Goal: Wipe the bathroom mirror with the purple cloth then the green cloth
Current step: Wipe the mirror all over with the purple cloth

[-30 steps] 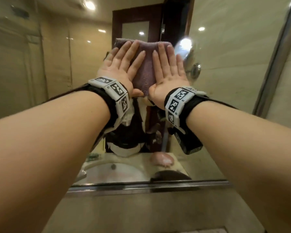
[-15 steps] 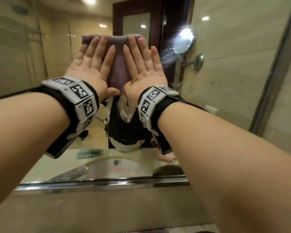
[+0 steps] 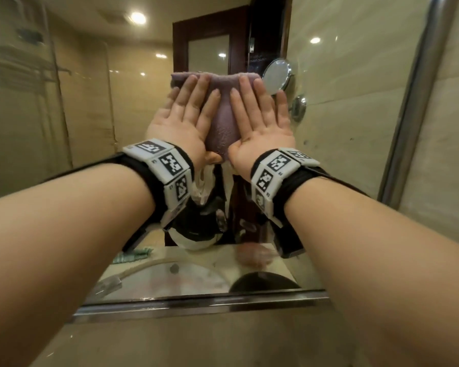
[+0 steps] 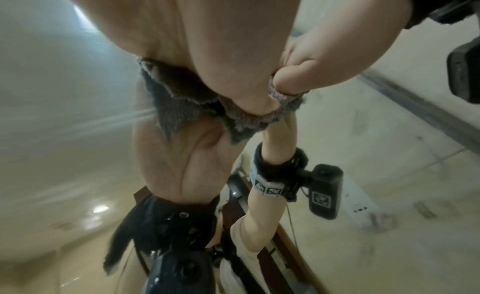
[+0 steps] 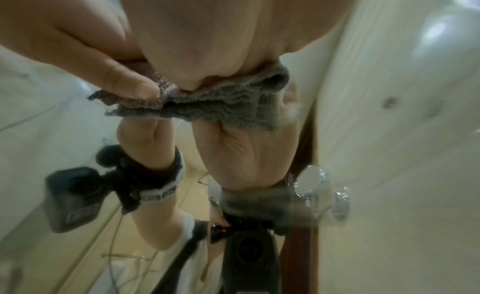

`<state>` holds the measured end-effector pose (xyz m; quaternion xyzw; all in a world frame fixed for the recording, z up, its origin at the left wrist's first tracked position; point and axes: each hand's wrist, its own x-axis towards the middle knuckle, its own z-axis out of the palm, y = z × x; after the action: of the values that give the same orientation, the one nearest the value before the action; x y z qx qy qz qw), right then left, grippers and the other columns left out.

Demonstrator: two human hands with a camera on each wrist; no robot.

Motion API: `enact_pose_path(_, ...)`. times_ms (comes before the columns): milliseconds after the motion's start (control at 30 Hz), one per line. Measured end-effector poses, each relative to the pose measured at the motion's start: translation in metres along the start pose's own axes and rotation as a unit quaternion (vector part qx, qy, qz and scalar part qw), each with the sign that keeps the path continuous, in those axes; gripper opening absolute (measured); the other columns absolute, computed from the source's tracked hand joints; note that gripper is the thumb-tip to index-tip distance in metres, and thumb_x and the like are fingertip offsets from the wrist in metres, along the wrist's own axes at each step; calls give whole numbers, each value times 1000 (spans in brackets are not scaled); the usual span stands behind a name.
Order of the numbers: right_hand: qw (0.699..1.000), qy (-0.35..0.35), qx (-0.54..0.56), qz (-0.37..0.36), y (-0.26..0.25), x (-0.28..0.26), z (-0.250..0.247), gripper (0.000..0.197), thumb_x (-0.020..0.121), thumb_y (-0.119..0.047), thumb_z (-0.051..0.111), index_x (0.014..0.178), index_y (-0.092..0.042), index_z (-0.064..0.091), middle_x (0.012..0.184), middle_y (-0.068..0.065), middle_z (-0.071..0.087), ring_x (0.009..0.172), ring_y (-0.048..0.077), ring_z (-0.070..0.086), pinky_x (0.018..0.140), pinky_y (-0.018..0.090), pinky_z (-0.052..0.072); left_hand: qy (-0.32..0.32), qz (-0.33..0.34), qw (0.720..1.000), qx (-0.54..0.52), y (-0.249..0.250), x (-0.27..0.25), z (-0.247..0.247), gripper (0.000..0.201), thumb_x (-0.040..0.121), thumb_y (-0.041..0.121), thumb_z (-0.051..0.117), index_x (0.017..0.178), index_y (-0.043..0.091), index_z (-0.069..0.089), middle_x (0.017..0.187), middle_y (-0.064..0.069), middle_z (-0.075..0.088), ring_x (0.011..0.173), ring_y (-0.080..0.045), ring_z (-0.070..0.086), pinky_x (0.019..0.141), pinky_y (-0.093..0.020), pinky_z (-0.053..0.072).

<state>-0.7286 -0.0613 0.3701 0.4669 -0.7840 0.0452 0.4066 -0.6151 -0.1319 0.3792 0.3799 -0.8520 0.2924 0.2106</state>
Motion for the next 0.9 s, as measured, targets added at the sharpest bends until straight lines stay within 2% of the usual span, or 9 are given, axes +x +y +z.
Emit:
enact_pose_path(167,998,-43,-21,50,45,-15,13,76,92,-38,23,141,-14,-29,148,4,-36,137,24,-32,104,45,-25,26,39,999,-6,51,13,-9,101,86,68,33,142,12,-29,148,-14,-34,138,-27,-28,110,-38,-18)
enact_pose_path(333,992,-76,-24,96,86,-31,24,76,91,-36,23,141,-13,-29,149,5,-36,137,23,-31,109,46,-21,42,80,996,1,98,25,-21,96,89,65,30,144,10,-26,150,-15,-31,139,-27,-26,111,-38,-17)
enact_pose_path(533,976,-134,-51,164,137,-51,40,76,91,-41,18,142,-6,-27,148,9,-35,137,25,-31,109,47,-20,44,139,989,12,164,39,-38,89,92,61,27,145,9,-22,151,-15,-28,140,-27,-24,113,-39,-15)
enact_pose_path(700,966,-160,-64,191,174,-65,47,71,86,-39,1,143,-5,-24,150,9,-32,138,24,-29,109,48,-19,61,173,983,21,212,50,-46,84,95,55,26,146,6,-20,151,-17,-25,141,-29,-22,114,-39,-13)
enact_pose_path(900,968,-151,-99,172,187,-67,56,68,93,-37,10,140,-5,-28,149,11,-33,138,26,-30,108,49,-20,81,165,983,29,222,53,-40,92,90,63,26,145,5,-20,152,-18,-24,141,-28,-22,113,-38,-15)
